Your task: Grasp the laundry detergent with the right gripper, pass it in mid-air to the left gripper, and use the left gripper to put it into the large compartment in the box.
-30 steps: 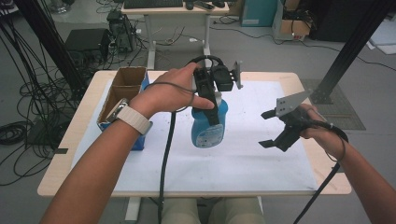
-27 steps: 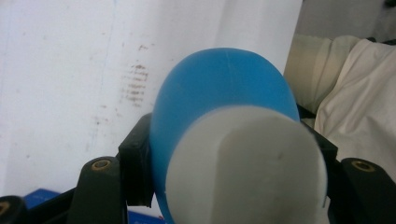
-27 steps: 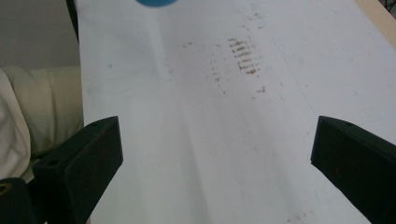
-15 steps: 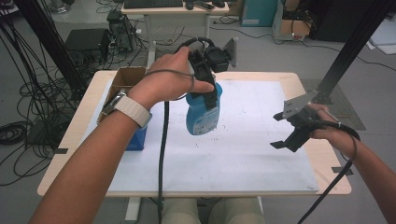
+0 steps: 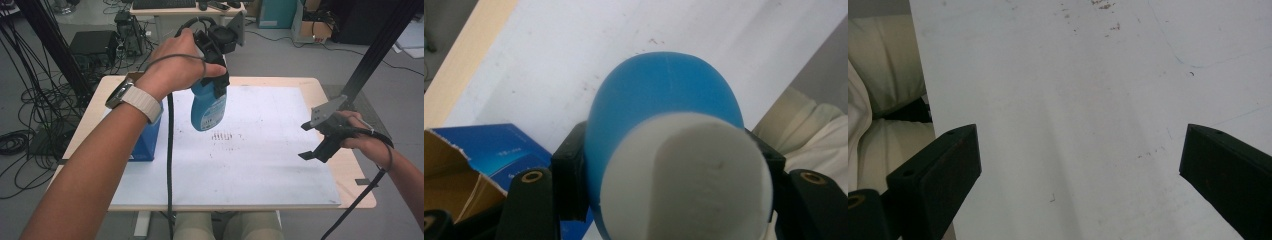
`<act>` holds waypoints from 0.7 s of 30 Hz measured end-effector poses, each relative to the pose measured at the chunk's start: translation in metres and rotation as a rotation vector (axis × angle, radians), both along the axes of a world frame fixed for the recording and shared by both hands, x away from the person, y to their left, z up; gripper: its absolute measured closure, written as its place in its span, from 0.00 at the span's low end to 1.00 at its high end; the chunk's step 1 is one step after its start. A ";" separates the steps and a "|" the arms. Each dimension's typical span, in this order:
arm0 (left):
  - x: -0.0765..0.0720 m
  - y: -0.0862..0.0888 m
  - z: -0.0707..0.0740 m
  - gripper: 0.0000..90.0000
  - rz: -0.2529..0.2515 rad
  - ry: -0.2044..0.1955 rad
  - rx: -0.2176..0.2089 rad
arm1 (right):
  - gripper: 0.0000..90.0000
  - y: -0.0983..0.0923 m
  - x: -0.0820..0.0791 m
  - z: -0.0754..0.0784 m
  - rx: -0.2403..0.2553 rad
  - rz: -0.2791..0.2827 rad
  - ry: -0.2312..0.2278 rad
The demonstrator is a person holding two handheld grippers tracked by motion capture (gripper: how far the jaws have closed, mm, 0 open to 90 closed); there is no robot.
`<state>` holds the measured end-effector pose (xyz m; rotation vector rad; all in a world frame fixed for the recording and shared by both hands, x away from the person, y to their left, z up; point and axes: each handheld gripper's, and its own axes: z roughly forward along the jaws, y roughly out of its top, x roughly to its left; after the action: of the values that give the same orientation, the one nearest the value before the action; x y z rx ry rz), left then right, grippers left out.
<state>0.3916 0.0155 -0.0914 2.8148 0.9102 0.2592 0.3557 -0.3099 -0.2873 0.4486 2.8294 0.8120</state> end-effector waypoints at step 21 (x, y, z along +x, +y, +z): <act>0.020 0.024 0.043 0.42 0.303 -0.046 -0.020 | 0.03 0.002 0.005 0.002 -0.031 -0.008 0.000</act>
<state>0.4116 0.0392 -0.0482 2.6325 1.3193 0.3495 0.3605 -0.3082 -0.2853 0.4549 2.8340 0.7650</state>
